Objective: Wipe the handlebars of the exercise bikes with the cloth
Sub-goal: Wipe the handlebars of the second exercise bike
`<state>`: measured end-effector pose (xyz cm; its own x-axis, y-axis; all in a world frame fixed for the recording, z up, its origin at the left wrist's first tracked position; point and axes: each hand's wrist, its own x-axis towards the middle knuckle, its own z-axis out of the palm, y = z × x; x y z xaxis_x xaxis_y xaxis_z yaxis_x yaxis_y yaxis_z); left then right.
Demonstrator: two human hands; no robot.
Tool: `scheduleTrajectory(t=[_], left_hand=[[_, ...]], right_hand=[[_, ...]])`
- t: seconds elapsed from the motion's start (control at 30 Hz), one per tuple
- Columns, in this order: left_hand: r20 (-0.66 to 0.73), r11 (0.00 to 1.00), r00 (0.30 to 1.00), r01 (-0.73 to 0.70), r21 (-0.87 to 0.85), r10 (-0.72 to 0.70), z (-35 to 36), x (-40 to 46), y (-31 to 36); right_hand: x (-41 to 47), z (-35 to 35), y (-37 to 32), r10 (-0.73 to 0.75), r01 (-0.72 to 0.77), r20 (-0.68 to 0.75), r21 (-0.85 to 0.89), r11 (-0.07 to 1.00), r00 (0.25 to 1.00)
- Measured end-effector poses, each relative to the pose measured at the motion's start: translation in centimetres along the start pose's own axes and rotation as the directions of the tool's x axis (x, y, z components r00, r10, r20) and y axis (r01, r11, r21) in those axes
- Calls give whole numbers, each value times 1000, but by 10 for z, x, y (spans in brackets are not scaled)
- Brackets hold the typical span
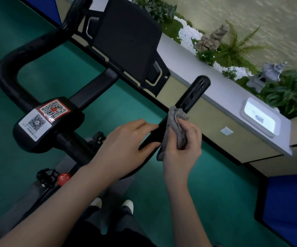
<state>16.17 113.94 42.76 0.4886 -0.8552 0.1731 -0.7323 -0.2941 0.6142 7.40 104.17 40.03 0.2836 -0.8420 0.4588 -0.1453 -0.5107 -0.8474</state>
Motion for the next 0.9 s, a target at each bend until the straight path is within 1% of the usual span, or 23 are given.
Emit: scheduleTrajectory(t=[0.17,0.37,0.43,0.53,0.6,0.73,0.9], left_hand=[[8,1000,1000,19,-20,-19,5,7,0],[29,998,999,32,-55,-31,6,11,1],[29,997,999,41,-70,-40,7,15,3],[17,996,999,48,-75,-47,9,20,7],[1,996,999,50,-68,-50,12,23,8],[-14,995,998,66,-74,-67,14,25,9],[-17,993,997,79,-89,-81,15,26,10]], right_hand=[[32,8,3,-70,68,-81,-29,997,994],[74,8,2,-74,79,-211,19,997,975],[71,5,4,-98,102,-188,11,995,977],[48,3,11,-168,166,-80,-25,986,983],[40,3,16,-196,194,-41,-35,980,980],[63,5,11,-209,207,-67,-35,978,976],[110,1,0,-148,156,-146,42,987,978]])
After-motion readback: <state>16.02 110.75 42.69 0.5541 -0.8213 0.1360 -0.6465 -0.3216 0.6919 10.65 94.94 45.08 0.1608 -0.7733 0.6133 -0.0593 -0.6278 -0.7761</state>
